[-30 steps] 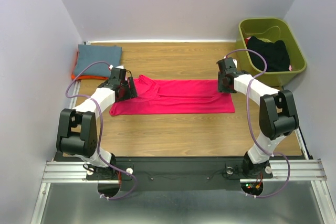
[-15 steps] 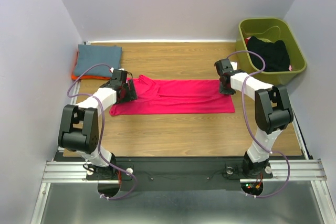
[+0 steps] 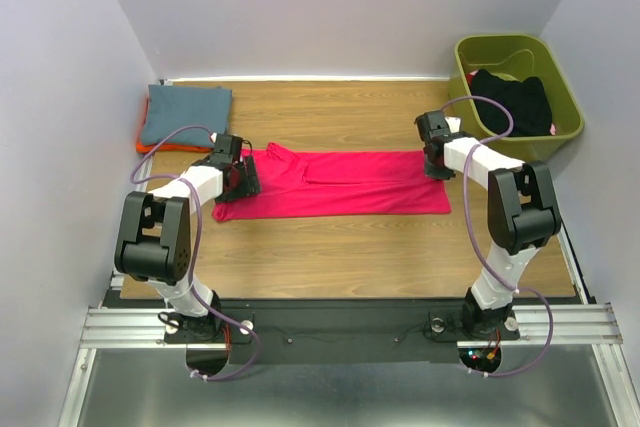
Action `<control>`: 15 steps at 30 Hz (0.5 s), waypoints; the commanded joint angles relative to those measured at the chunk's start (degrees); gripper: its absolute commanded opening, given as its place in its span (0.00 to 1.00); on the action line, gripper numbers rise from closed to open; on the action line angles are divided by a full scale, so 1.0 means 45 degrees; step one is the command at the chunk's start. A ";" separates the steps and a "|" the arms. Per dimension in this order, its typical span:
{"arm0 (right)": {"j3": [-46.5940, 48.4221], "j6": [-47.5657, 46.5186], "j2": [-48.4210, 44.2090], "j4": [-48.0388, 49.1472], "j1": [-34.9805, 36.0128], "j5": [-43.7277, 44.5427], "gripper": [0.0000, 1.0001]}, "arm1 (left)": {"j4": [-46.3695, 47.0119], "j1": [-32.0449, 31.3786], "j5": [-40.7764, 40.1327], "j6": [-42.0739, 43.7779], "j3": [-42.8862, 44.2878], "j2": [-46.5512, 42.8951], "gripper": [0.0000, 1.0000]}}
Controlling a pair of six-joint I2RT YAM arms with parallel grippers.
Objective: Fold and stack the t-shirts
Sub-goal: Fold the tshirt
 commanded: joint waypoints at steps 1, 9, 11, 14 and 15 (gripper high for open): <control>0.0182 0.0065 -0.0132 -0.0028 -0.0134 0.0215 0.29 | -0.0085 0.0103 0.0143 0.0011 -0.0011 -0.0152 0.79; -0.0227 0.0416 -0.2104 -0.0009 -0.0115 -0.2069 0.39 | -0.0319 -0.0033 0.0808 -0.0438 0.0554 -0.1695 0.80; -0.0519 0.0495 -0.2650 0.0011 -0.0115 -0.3276 0.39 | -0.0436 -0.0053 0.1234 -0.0516 0.0789 -0.1909 0.80; -0.1182 0.0788 -0.3391 0.0303 -0.0134 -0.3986 0.39 | -0.0436 -0.0053 0.1452 -0.0653 0.1180 -0.1756 0.80; -0.1359 0.0982 -0.3530 0.0420 -0.0115 -0.3755 0.39 | -0.0436 -0.0091 0.1472 -0.0634 0.1258 -0.1619 0.80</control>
